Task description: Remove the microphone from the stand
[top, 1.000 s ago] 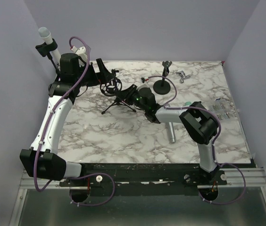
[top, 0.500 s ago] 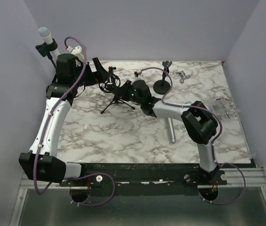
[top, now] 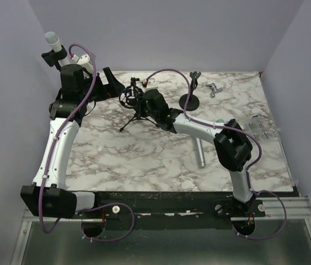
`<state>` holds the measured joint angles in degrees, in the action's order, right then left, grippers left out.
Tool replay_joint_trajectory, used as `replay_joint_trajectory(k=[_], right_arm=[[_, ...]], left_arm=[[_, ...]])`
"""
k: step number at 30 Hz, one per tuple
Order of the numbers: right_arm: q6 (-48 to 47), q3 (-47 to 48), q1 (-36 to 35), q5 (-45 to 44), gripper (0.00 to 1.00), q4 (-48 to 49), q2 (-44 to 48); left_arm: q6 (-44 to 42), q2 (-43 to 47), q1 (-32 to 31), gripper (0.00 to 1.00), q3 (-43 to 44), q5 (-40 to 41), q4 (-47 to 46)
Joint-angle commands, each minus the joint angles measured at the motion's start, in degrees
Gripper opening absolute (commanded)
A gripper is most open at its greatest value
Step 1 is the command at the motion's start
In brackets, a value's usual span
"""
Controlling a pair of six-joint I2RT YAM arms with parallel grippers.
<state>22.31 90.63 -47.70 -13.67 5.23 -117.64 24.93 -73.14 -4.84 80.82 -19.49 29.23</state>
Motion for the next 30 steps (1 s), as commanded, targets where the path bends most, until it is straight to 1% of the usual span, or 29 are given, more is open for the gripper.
replay_joint_trajectory(k=[1,3,5,7,10,12,15,19,21,25,30], right_arm=[[-3.76,-0.96,0.14,0.94,0.16,-6.19,0.38],[-1.57,-1.23,0.18,2.95,0.30,-5.81,1.04],[0.64,-1.81,0.20,4.50,0.38,-4.13,1.85],[2.78,-3.33,0.41,5.99,0.48,-2.65,3.40],[6.12,-7.74,0.76,8.51,0.59,0.98,6.39],[7.63,-10.42,1.10,9.63,0.63,2.75,8.51],[8.65,-13.90,1.51,9.85,0.65,3.91,10.60],[9.69,-17.97,2.79,6.62,0.66,4.30,14.70],[10.29,-18.43,3.84,5.30,0.69,3.56,16.51],[9.53,-15.42,6.04,4.76,0.73,1.07,18.45],[7.55,-6.69,8.18,2.57,0.76,-3.78,18.56]], left_arm=[[0.30,-0.76,0.36,0.99,-0.42,0.07,-0.70],[0.15,-1.05,0.36,0.99,-0.36,-0.10,-0.63],[0.21,-1.10,0.31,0.99,-0.34,-0.19,-0.58],[0.19,-1.10,0.36,0.99,-0.31,-0.21,-0.58],[0.12,-1.12,0.35,0.99,-0.35,-0.30,-0.58],[0.21,-1.11,0.36,0.99,-0.28,-0.46,-0.63],[0.37,-1.08,0.36,0.99,-0.32,-0.81,-0.67],[0.42,-0.79,0.36,0.99,-0.31,-0.93,-0.78],[0.41,-0.47,0.35,0.99,-0.47,-0.82,-0.89],[0.39,-0.10,0.36,0.99,-0.57,-0.94,-0.98],[0.30,0.02,0.29,0.99,-0.61,-0.84,-0.93]])
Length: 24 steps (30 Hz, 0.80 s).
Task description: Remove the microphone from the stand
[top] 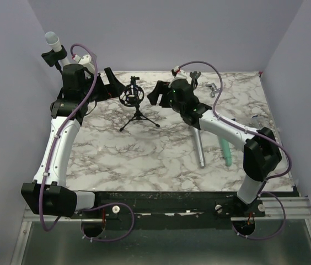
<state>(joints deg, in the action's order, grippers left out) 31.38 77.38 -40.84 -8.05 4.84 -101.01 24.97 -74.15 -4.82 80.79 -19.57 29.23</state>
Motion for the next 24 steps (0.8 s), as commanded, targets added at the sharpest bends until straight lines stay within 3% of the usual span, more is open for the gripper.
replay_joint_trajectory(k=[1,9,24], right_arm=[[-2.18,8.16,1.63,-3.13,0.78,-3.69,1.96],[-7.78,21.79,1.73,7.13,0.92,-6.49,-3.32],[-8.23,28.19,1.74,13.79,0.94,-8.14,-13.00]], left_arm=[[0.17,1.02,0.27,0.99,-0.56,-0.73,-0.93],[0.17,0.97,0.34,0.99,-0.46,-0.82,-0.98],[0.15,0.85,0.34,0.99,-0.47,-0.73,-1.00]])
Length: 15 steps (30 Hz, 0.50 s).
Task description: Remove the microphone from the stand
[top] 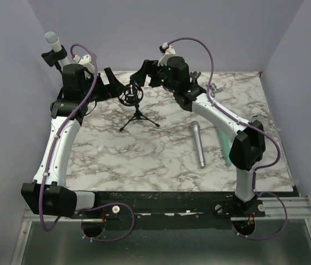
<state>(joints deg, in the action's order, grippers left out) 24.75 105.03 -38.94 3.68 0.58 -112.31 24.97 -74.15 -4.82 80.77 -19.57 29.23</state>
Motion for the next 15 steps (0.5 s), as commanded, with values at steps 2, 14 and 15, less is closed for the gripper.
replay_joint_trajectory(k=[2,14,15], right_arm=[[-1.51,-0.18,-0.15,1.15,0.94,-3.95,-2.16],[-0.63,-4.85,0.58,0.17,0.92,-9.44,-2.32],[-0.67,-5.17,0.62,0.18,0.92,-10.45,-2.17]], left_arm=[[0.17,0.85,0.42,0.99,-0.46,-0.82,-0.93],[0.25,1.16,0.47,0.99,-0.44,-0.91,-0.94],[0.34,1.13,0.51,0.99,-0.44,-0.99,-0.93]])
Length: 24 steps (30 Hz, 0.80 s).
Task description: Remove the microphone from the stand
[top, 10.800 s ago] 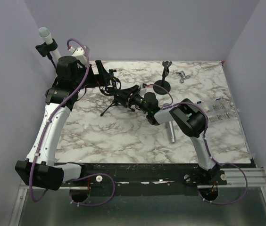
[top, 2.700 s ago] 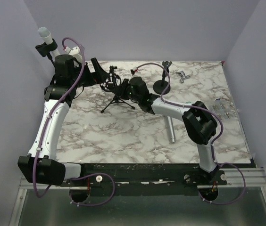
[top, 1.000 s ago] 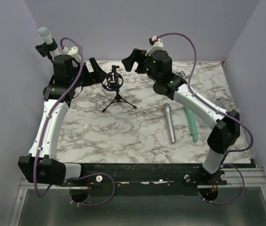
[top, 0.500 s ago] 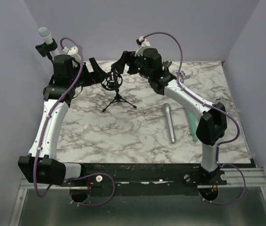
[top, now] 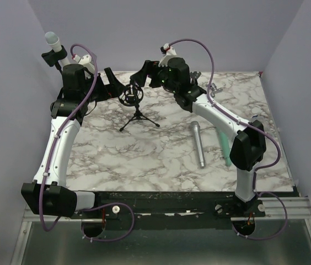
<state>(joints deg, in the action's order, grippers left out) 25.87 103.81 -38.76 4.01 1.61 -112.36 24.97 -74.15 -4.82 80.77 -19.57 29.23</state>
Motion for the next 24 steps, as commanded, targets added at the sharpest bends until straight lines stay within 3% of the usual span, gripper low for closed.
replay_joint_trajectory(k=[1,9,15,24], right_arm=[[-1.84,-4.12,0.49,-0.14,0.92,-12.17,-2.00],[-1.98,-6.10,0.46,1.03,0.91,-13.93,-2.26],[-3.90,-1.57,0.44,-1.27,0.86,-22.07,-5.72],[-5.72,-4.03,0.47,-3.70,0.86,-23.11,-5.18]], left_arm=[[0.34,1.28,0.51,0.99,-0.52,-1.03,-0.93],[0.34,1.38,0.50,0.99,-0.73,-0.91,-1.11],[0.25,1.21,0.45,0.99,-0.70,-0.71,-1.04],[0.43,1.14,0.51,0.99,-0.79,-1.12,-1.37]])
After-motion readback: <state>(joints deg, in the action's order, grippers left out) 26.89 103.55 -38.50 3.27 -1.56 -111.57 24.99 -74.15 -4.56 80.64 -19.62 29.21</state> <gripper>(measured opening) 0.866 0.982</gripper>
